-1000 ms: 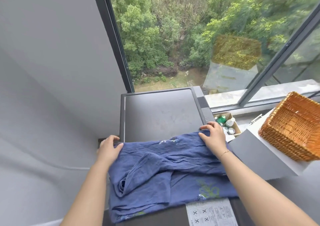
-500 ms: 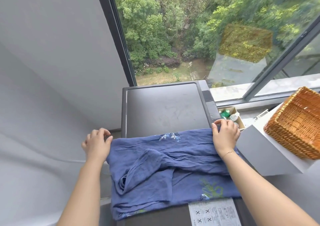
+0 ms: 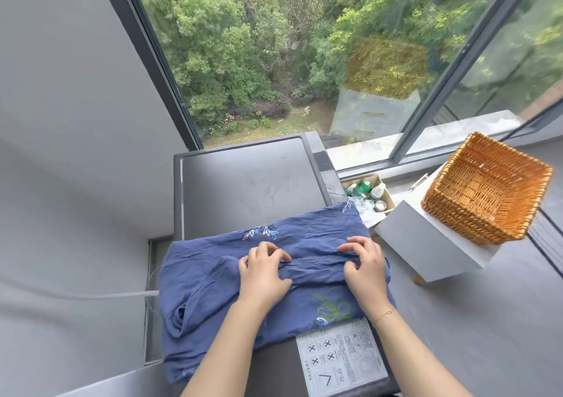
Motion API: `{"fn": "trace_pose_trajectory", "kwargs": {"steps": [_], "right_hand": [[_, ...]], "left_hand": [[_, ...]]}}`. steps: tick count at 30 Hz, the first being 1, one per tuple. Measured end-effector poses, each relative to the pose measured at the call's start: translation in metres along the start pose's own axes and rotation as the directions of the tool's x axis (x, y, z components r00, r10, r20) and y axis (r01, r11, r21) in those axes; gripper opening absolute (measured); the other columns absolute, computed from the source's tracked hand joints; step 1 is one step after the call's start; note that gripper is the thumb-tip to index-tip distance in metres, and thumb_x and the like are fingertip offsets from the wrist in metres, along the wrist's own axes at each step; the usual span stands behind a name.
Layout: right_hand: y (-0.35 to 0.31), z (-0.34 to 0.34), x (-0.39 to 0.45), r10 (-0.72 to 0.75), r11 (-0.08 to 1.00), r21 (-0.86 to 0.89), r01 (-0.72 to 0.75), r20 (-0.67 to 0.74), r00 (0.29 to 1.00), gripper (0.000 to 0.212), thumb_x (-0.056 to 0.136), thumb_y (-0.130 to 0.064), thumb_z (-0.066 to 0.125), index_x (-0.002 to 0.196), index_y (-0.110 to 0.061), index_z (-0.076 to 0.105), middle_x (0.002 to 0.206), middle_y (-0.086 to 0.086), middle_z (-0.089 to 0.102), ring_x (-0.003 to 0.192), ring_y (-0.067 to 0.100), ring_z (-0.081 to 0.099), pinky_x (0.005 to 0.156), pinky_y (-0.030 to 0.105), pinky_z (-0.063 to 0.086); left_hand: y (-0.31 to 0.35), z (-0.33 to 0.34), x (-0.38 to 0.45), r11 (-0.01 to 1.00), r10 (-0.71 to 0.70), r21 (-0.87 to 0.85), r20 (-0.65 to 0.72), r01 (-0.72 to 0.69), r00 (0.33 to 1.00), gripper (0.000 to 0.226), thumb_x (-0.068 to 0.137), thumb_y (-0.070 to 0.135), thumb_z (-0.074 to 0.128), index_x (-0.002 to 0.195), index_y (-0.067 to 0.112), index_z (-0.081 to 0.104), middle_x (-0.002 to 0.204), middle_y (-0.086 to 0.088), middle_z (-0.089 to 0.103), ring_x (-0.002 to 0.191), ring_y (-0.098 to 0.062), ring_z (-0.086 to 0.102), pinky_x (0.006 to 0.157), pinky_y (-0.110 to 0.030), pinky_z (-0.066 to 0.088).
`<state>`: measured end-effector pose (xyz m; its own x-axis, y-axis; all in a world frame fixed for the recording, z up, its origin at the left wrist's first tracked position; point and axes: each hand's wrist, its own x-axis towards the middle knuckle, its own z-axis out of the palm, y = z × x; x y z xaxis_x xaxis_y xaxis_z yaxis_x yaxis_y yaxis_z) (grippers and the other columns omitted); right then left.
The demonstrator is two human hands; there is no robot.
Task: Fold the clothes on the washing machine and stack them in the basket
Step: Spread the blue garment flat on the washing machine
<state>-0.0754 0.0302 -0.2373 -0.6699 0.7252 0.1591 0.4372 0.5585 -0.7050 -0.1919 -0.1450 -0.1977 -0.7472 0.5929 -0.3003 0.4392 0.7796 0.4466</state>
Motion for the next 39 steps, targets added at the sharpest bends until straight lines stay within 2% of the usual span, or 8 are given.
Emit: {"fn": "trace_pose_trajectory", "kwargs": {"steps": [4, 9, 16, 22, 26, 32, 36, 39], "right_hand": [[0.019, -0.021, -0.007, 0.040, 0.989, -0.144, -0.036, 0.026, 0.999, 0.045, 0.062, 0.006, 0.062, 0.096, -0.022, 0.069, 0.104, -0.003, 0.055, 0.102, 0.016, 0.048, 0.087, 0.030, 0.036], [0.023, -0.030, -0.011, 0.137, 0.986, -0.096, -0.138, -0.015, 0.990, 0.018, 0.081, -0.002, 0.068, 0.083, -0.021, 0.070, 0.087, -0.003, 0.059, 0.091, 0.024, 0.055, 0.073, 0.027, 0.038], [0.015, -0.051, -0.017, -0.087, 0.994, -0.087, 0.068, -0.236, 0.968, 0.010, 0.085, -0.009, 0.057, 0.087, -0.011, 0.066, 0.086, 0.002, 0.062, 0.083, 0.020, 0.055, 0.076, 0.033, 0.040], [0.020, -0.041, -0.028, 0.012, 0.979, -0.201, 0.011, 0.111, 0.994, 0.043, 0.071, -0.009, 0.068, 0.112, -0.019, 0.060, 0.109, -0.002, 0.054, 0.104, 0.016, 0.047, 0.083, 0.023, 0.031], [0.008, -0.042, -0.007, 0.146, 0.952, -0.290, -0.102, 0.133, 0.980, 0.029, 0.082, -0.009, 0.060, 0.108, -0.020, 0.068, 0.104, 0.003, 0.063, 0.105, 0.028, 0.054, 0.088, 0.035, 0.038], [-0.018, -0.063, 0.041, 0.337, 0.896, -0.388, -0.214, 0.284, 0.897, 0.022, 0.082, -0.007, 0.055, 0.091, -0.017, 0.072, 0.106, 0.009, 0.069, 0.103, 0.031, 0.062, 0.083, 0.029, 0.046], [-0.025, -0.069, 0.046, 0.034, 0.951, -0.307, -0.032, 0.000, 0.999, 0.025, 0.084, 0.000, 0.058, 0.105, -0.005, 0.068, 0.102, 0.018, 0.065, 0.089, 0.040, 0.062, 0.076, 0.041, 0.048], [-0.016, -0.066, 0.029, -0.229, 0.941, -0.291, 0.171, -0.180, 0.957, 0.021, 0.084, 0.007, 0.062, 0.101, -0.002, 0.069, 0.090, 0.014, 0.059, 0.076, 0.034, 0.057, 0.069, 0.039, 0.047]], "left_hand": [[-0.002, 0.002, -0.004, 0.998, 0.040, 0.040, -0.045, -0.038, 0.998, 0.023, 0.079, 0.030, 0.064, 0.101, 0.034, 0.060, 0.121, 0.013, 0.046, 0.119, -0.012, 0.040, 0.101, -0.031, 0.023], [-0.003, -0.001, -0.005, 0.995, 0.064, -0.057, -0.211, -0.078, 0.975, 0.016, 0.075, 0.022, 0.073, 0.073, 0.031, 0.060, 0.099, 0.017, 0.063, 0.100, -0.013, 0.057, 0.085, -0.027, 0.026], [0.002, -0.010, -0.015, 0.960, 0.182, -0.117, -0.429, -0.254, 0.885, 0.025, 0.074, 0.006, 0.075, 0.072, 0.025, 0.058, 0.080, 0.017, 0.065, 0.079, -0.002, 0.053, 0.083, -0.024, 0.030], [-0.006, 0.004, -0.023, 0.978, 0.145, -0.109, -0.249, -0.177, 0.958, 0.025, 0.078, 0.014, 0.073, 0.075, 0.032, 0.056, 0.080, 0.017, 0.066, 0.082, -0.010, 0.061, 0.091, -0.035, 0.040], [0.003, -0.004, -0.019, 0.978, 0.109, -0.141, -0.275, -0.152, 0.955, 0.018, 0.080, 0.011, 0.070, 0.076, 0.024, 0.058, 0.073, 0.015, 0.061, 0.078, -0.017, 0.060, 0.084, -0.035, 0.042], [0.011, -0.021, -0.004, 0.958, 0.132, -0.208, -0.287, -0.197, 0.949, 0.019, 0.074, 0.001, 0.069, 0.079, 0.018, 0.063, 0.078, 0.008, 0.066, 0.079, -0.018, 0.061, 0.079, -0.034, 0.048], [0.008, -0.024, 0.001, 0.978, 0.164, -0.092, -0.203, -0.186, 0.965, 0.032, 0.069, -0.009, 0.062, 0.090, 0.016, 0.067, 0.086, 0.007, 0.062, 0.087, -0.020, 0.060, 0.085, -0.036, 0.044], [0.004, -0.022, -0.003, 0.980, 0.190, 0.000, -0.268, -0.197, 0.944, 0.039, 0.062, -0.015, 0.054, 0.081, 0.017, 0.066, 0.083, 0.005, 0.063, 0.084, -0.024, 0.058, 0.074, -0.034, 0.038]]}}
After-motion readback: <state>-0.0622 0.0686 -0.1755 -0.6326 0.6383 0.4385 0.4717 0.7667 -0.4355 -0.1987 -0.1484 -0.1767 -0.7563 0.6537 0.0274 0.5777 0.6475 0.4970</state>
